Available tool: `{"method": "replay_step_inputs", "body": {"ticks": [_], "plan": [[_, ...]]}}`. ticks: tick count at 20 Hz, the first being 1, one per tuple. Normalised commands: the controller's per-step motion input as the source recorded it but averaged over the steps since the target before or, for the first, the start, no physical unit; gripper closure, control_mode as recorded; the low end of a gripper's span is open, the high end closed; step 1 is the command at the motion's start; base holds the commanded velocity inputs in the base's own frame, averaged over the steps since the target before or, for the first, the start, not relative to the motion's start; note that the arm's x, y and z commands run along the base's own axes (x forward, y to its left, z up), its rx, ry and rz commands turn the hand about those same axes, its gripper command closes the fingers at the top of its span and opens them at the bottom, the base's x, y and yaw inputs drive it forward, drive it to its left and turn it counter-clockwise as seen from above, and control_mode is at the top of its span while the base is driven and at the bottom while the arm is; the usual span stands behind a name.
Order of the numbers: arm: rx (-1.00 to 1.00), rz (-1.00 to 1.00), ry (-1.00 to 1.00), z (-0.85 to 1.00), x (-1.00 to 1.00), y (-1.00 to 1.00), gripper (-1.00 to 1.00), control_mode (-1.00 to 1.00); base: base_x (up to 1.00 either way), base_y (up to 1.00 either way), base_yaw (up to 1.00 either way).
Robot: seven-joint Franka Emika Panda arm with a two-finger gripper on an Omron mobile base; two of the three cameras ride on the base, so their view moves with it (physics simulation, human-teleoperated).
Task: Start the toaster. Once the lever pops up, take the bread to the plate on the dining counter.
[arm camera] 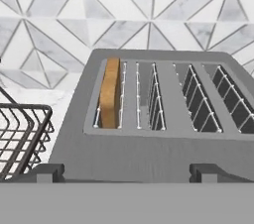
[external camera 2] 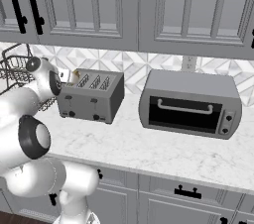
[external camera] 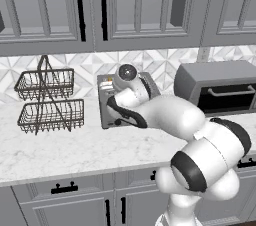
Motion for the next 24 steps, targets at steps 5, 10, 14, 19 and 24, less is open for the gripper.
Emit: {"method": "replay_step_inputs", "body": {"ticks": [5,10,14,19,24], "plan": [[0.0,-0.03,0.0,-0.26,0.46,0.09,-1.0,-1.0,0.0,0.0,0.0],[0.0,-0.02,0.0,-0.2,0.57,0.04,-1.0,-1.0,0.0,0.0,0.0],[0.0,-0.01,0.0,-0.21,0.55,0.13,-1.0,-1.0,0.0,0.0,0.0],[0.0,-0.01,0.0,-0.23,0.44,0.16,-1.0,-1.0,0.0,0.0,0.0],[0.0,-0.02,0.0,-0.3,0.39,0.13,-1.0,-1.0,0.0,0.0,0.0]]}}
